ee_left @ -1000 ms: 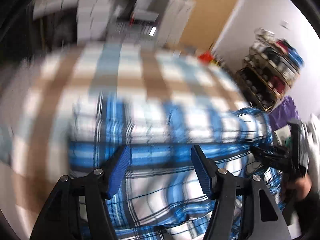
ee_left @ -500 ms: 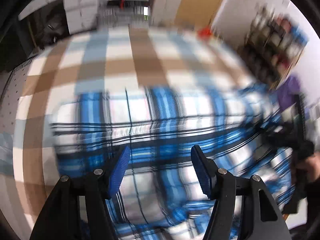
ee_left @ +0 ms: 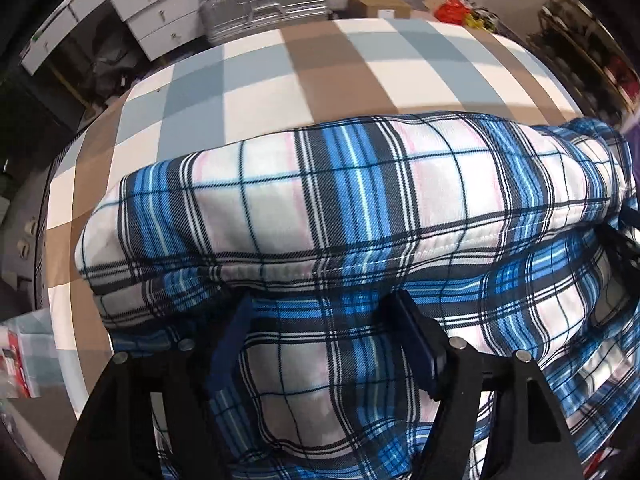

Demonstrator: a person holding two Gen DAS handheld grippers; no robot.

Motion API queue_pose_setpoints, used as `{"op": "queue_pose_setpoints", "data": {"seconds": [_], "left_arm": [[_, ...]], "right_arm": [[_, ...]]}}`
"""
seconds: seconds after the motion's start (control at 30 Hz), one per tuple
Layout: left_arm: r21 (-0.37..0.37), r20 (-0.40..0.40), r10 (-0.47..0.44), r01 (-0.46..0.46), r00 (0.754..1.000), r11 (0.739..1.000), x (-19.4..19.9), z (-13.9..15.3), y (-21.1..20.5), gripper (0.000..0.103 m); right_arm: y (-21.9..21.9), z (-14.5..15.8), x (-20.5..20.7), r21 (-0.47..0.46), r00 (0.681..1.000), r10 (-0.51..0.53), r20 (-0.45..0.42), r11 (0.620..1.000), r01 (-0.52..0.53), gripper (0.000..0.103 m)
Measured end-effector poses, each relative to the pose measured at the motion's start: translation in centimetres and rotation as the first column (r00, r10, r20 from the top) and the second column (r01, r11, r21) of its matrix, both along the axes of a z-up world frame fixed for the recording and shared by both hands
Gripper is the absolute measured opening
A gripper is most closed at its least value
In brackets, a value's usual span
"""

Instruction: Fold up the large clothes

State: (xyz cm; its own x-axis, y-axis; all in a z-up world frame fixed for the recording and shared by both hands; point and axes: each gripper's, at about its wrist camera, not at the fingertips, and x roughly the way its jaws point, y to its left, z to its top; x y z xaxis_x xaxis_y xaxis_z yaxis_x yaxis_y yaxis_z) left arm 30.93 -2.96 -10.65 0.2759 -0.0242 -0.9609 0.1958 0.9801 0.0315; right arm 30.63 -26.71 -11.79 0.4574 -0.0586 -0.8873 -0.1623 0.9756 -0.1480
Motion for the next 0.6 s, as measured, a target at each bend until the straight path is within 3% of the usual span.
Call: {"op": "queue_pose_setpoints", "data": {"seconds": [0.07,0.1,0.2,0.23,0.3,0.33,0.4,0.43,0.47,0.53,0.6], "left_arm": [[-0.007,-0.030,-0.027,0.026,0.999,1.000,-0.5,0.6,0.1,0.062],[-0.024,-0.009,-0.058,0.057,0.998,0.998,-1.5,1.9,-0.2,0.057],[-0.078,0.099,-0.139,0.147,0.985,0.986,-2.6,5.6,-2.3,0.057],[-0.097,0.154,-0.145,0.161,0.977,0.982,-2.9,7.0,-3.0,0.057],[-0.090,0.186,-0.154,0.173,0.970,0.981,-2.9,7.8,-4.7,0.057],[-0.067,0.180,-0.157,0.172,0.971,0.983,-2.3,7.4,-5.6,0.057],[-0.034,0.097,-0.103,0.107,0.990,0.994,-0.6,5.0,-6.2,0.057],[-0.040,0.054,-0.081,0.083,0.995,0.996,1.1,3.8,-5.5,0.057],[-0.061,0.022,-0.048,0.050,0.999,0.997,2.4,2.6,-4.9,0.057],[-0.075,0.033,-0.035,0.037,0.999,0.996,3.1,2.2,-4.2,0.057],[-0.037,0.063,-0.066,0.068,0.996,0.997,2.5,1.8,-4.5,0.057]], "right_arm": [[0.4,1.9,-0.5,0.048,0.998,0.018,0.064,0.999,-0.021,0.054],[0.7,3.0,-1.0,0.071,0.994,0.035,0.103,0.997,-0.042,0.054],[1.8,5.2,-1.4,0.094,0.976,0.063,0.206,0.992,-0.084,0.055],[2.1,5.3,-1.1,0.116,0.977,0.071,0.200,0.989,-0.095,0.056],[3.0,4.3,1.0,0.163,0.991,0.064,0.118,0.983,-0.083,0.052],[3.0,3.7,1.8,0.169,0.995,0.044,0.087,0.984,-0.058,0.052],[3.2,1.8,3.4,0.175,1.000,0.006,0.020,0.984,-0.010,0.052],[3.3,0.8,4.1,0.140,1.000,-0.003,-0.016,0.990,0.005,0.052],[3.6,-0.2,4.6,0.094,0.999,-0.012,-0.042,0.995,0.016,0.046],[4.1,-0.8,4.3,0.051,1.000,0.006,-0.027,0.999,-0.004,0.045],[4.7,-0.8,4.3,0.006,0.999,0.027,-0.034,1.000,-0.027,0.045]]}}
